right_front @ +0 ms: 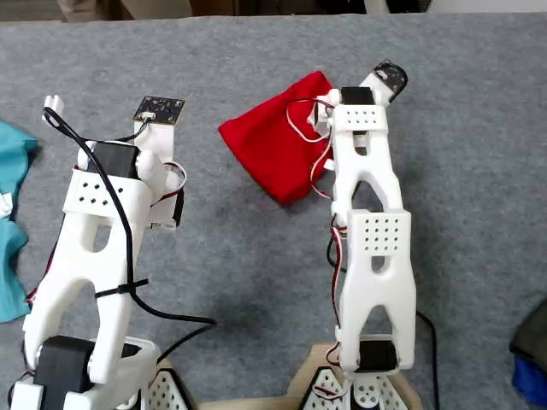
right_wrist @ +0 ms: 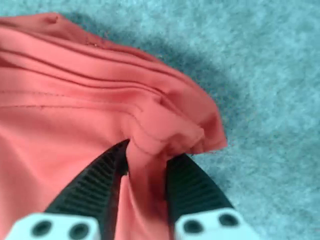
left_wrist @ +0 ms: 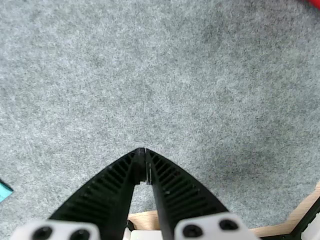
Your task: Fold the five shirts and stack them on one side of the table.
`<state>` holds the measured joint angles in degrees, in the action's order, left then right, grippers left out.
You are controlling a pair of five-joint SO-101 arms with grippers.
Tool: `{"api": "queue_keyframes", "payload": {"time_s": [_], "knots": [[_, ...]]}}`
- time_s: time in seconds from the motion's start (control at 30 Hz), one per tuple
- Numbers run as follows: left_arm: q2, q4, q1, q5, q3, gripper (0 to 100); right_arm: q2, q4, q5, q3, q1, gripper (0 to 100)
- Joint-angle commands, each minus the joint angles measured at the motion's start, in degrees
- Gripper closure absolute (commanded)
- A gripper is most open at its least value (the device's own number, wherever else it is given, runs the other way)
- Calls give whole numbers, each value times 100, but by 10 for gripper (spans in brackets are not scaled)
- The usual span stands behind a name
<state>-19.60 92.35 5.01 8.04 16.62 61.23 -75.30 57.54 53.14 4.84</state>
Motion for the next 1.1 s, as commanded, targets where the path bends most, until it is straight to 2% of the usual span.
{"api": "queue_keyframes", "payload": {"time_s": [0.0, 0.1, 0.57, 0.77, 1.07], "knots": [[-207, 18, -44, 53, -26, 981, -189, -308, -70, 356, -189, 994], [-207, 18, -44, 53, -26, 981, -312, -800, -97, 822, -409, 994], [-207, 18, -35, 44, -35, 981, -330, -2629, -1688, 3389, -2105, 994], [-207, 18, -35, 44, -35, 981, -347, -2699, -2207, 4233, -2879, 995], [-207, 9, 9, 44, -35, 981, -796, -2699, -2629, 4154, -4171, 995]]}}
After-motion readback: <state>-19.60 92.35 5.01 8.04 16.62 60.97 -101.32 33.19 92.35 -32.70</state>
